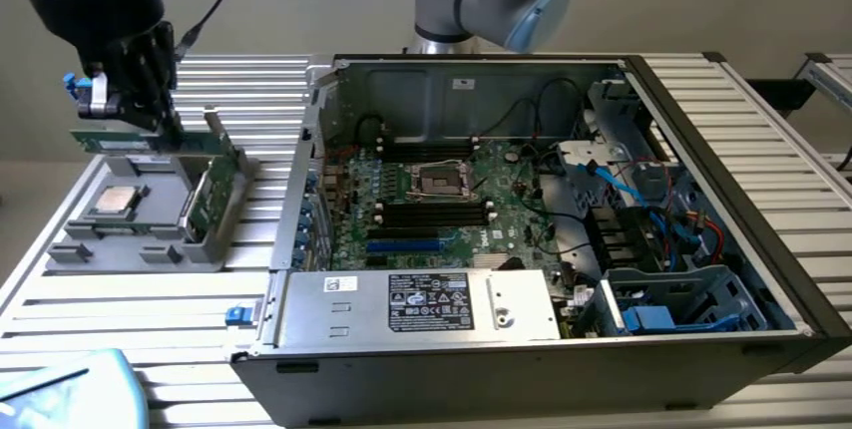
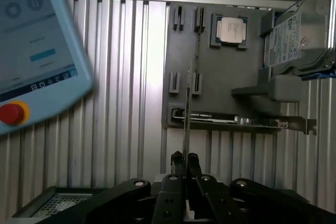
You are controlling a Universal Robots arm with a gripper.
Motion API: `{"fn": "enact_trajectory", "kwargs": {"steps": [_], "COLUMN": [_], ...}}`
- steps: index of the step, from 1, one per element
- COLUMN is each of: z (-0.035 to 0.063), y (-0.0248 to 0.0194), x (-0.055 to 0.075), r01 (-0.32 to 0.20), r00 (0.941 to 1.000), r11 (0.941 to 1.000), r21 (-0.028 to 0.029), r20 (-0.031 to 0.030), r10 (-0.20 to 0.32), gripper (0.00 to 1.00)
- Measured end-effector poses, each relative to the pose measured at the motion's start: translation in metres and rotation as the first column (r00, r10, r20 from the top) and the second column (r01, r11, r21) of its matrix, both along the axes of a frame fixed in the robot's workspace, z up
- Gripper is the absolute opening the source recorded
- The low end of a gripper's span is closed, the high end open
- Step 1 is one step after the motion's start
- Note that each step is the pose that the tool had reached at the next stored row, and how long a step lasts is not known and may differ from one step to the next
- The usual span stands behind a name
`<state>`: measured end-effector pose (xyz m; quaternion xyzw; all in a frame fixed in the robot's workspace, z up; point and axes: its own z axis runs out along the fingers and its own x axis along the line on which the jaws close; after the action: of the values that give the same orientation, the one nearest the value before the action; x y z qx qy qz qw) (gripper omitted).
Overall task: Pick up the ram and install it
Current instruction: 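Pick up the ram and move it above insertion slot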
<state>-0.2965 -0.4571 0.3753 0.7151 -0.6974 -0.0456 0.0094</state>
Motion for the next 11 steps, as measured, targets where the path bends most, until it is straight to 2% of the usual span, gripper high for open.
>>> {"fn": "enact_trajectory", "kwargs": {"steps": [4,11], "z": [0.0104,0.0121], "y": [-0.0004,-0.0008], "x": [0.017,0.049], "r01": [0.000,0.000], "r00": [1.0000,1.0000], "r11": [1.0000,1.0000], "r21": [0.0037,0.0090], "r20": [-0.0013,-0.0018], "r10": [0.000,0.000], "gripper": [0.14,0.14]}}
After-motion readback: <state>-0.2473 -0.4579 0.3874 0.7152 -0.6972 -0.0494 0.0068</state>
